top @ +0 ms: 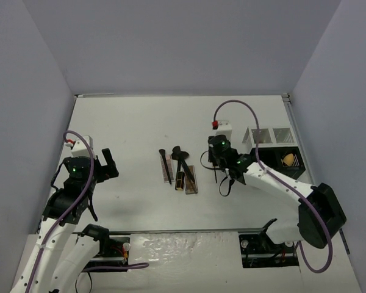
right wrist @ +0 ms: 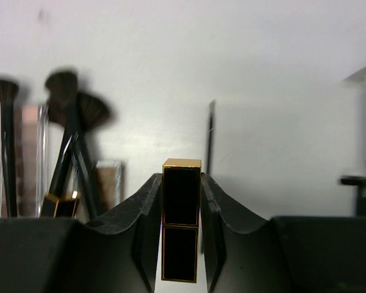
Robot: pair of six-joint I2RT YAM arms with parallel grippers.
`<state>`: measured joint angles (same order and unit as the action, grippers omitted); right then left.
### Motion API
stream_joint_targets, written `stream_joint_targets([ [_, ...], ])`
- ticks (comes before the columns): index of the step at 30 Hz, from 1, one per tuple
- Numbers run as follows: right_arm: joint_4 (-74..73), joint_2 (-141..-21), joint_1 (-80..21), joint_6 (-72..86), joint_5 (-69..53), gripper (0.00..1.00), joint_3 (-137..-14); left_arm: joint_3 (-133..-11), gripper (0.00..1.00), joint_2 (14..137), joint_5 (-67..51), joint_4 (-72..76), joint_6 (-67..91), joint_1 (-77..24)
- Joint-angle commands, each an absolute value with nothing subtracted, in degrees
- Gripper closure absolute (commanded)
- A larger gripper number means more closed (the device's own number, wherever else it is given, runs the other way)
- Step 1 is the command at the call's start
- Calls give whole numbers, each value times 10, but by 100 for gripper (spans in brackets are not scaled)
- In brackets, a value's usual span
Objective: Organize the makeup
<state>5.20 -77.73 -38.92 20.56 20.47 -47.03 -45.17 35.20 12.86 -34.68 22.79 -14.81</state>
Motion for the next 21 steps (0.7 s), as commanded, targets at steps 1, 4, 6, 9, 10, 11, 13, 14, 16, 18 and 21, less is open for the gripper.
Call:
stream_joint_targets([
  [1,60,-709,-282,160,302,100,-527,-465,3,358,126,-325,232,-143],
  [4,84,-712,-200,149,317,100,-544,-465,3,357,127,-326,231,-142],
  [6,105,-721,-156,154,302,100,-548,-465,3,356,128,-327,232,-142],
  [9,137,-734,-106,159,294,100,-556,-464,3,353,129,-327,232,-142],
  [10,144,-742,-98,159,294,99,-558,-464,3,353,129,-326,231,-142],
  [11,150,-750,-90,161,289,99,-563,-464,3,353,129,-326,231,-142],
  [13,159,-768,-72,166,279,97,-573,-464,3,353,128,-326,232,-142],
  [14,162,-779,-65,168,275,97,-576,-464,3,352,127,-326,232,-142],
  [16,173,-789,-59,168,268,96,-579,-464,3,352,127,-326,232,-142],
  [18,174,-811,-55,164,253,90,-587,-464,3,352,126,-325,232,-142],
  [21,169,-820,-55,164,233,74,-592,-464,3,351,126,-326,232,-142],
])
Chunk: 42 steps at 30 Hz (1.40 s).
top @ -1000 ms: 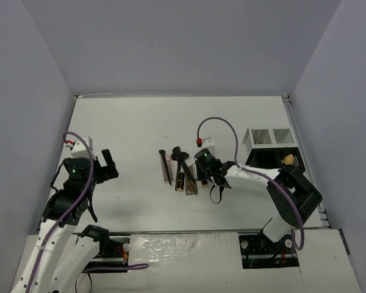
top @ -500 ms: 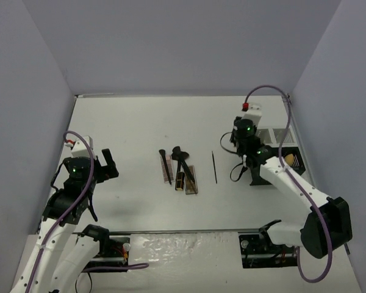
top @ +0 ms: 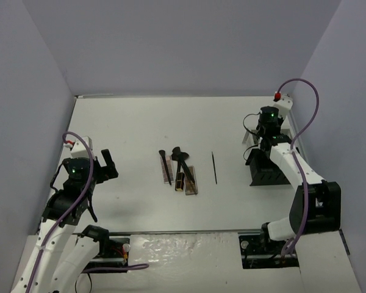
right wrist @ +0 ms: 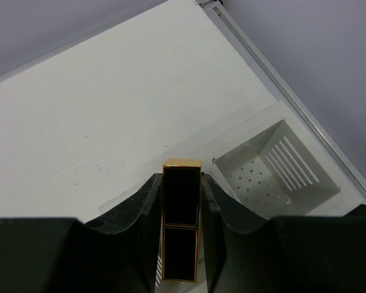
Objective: Organize the makeup
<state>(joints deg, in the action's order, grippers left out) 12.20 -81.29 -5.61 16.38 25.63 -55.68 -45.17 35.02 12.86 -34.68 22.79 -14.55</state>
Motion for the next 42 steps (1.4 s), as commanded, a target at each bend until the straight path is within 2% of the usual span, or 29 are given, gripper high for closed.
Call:
stream_joint_targets([
  [1,169,-819,-55,164,229,70,-590,-464,3,351,127,-326,231,-142],
  [5,165,-788,-61,156,199,51,-578,-464,3,352,126,-325,231,-142],
  [9,143,-752,-81,150,177,47,-571,-465,3,354,125,-324,231,-142],
  [19,73,-705,-297,192,131,50,-514,-465,3,357,127,-325,231,-142],
  [30,73,-837,-547,346,249,51,-511,-465,3,363,128,-327,231,-142],
  [42,76,-975,-606,427,308,52,-565,-465,3,358,127,-327,231,-141],
])
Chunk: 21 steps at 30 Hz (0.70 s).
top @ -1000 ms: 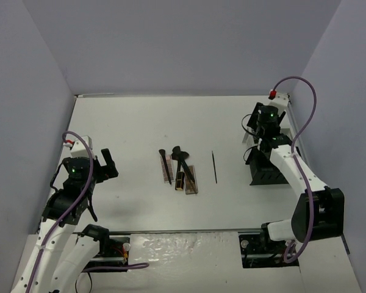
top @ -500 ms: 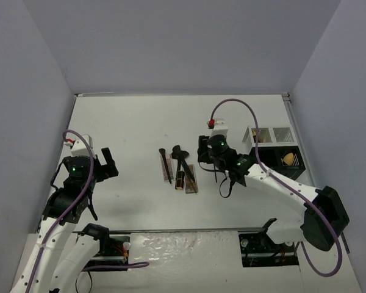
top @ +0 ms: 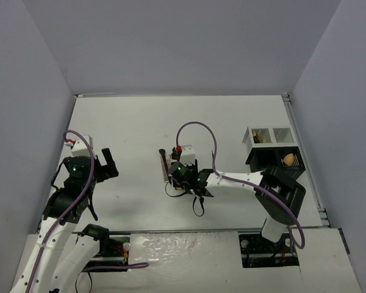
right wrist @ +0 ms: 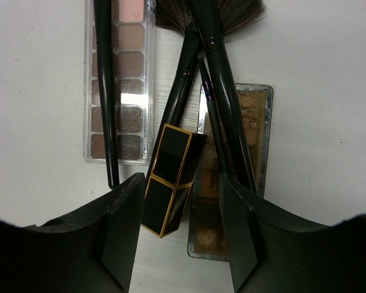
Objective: Organize the makeup
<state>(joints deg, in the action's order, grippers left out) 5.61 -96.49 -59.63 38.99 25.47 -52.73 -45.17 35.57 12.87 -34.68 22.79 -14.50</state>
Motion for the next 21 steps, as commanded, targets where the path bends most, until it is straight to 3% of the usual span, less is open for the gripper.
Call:
stream_joint_targets([
  [1,76,-979,-606,430,311,53,-568,-465,3,358,127,-327,231,-141],
  [16,65,-1042,-611,456,325,58,-589,-464,3,358,126,-327,232,-142],
  [21,63,-1033,-611,453,338,70,-587,-464,3,357,125,-326,232,-141],
])
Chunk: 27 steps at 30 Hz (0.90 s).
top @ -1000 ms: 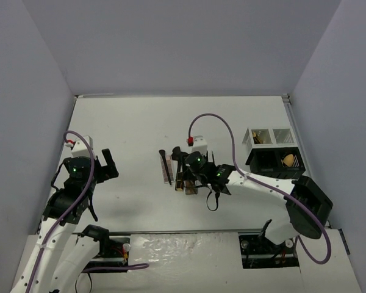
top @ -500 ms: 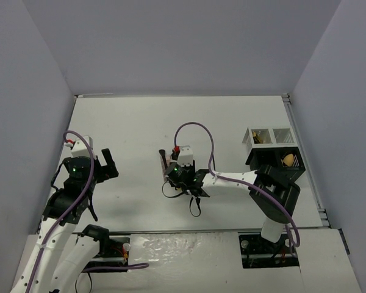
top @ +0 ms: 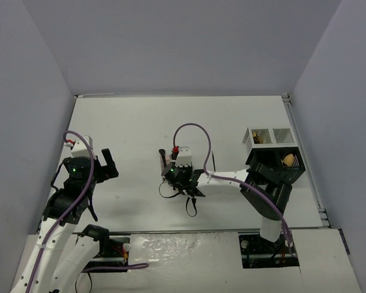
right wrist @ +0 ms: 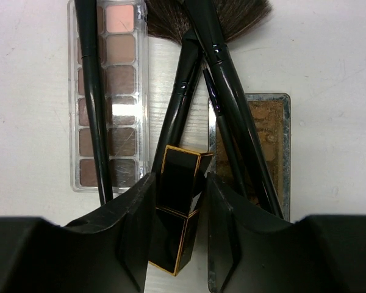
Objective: Organize the makeup
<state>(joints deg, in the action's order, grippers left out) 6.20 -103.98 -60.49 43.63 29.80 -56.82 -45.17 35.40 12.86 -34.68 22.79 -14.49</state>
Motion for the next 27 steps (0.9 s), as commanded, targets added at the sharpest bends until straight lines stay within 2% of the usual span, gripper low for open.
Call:
stream_joint_targets([
  [1,63,-1030,-612,451,340,74,-586,-464,3,358,126,-327,232,-141],
  [6,60,-993,-612,433,347,97,-591,-464,3,357,125,-326,232,-142],
  [8,61,-968,-611,417,344,100,-596,-464,3,357,125,-327,232,-141],
  [16,61,-836,-597,325,369,100,-607,-464,3,357,126,-327,232,-142],
  [21,58,-725,-482,263,379,100,-570,-464,3,357,125,-326,233,-141],
  [27,87,-638,-243,195,324,100,-540,-464,3,355,122,-325,233,-141],
])
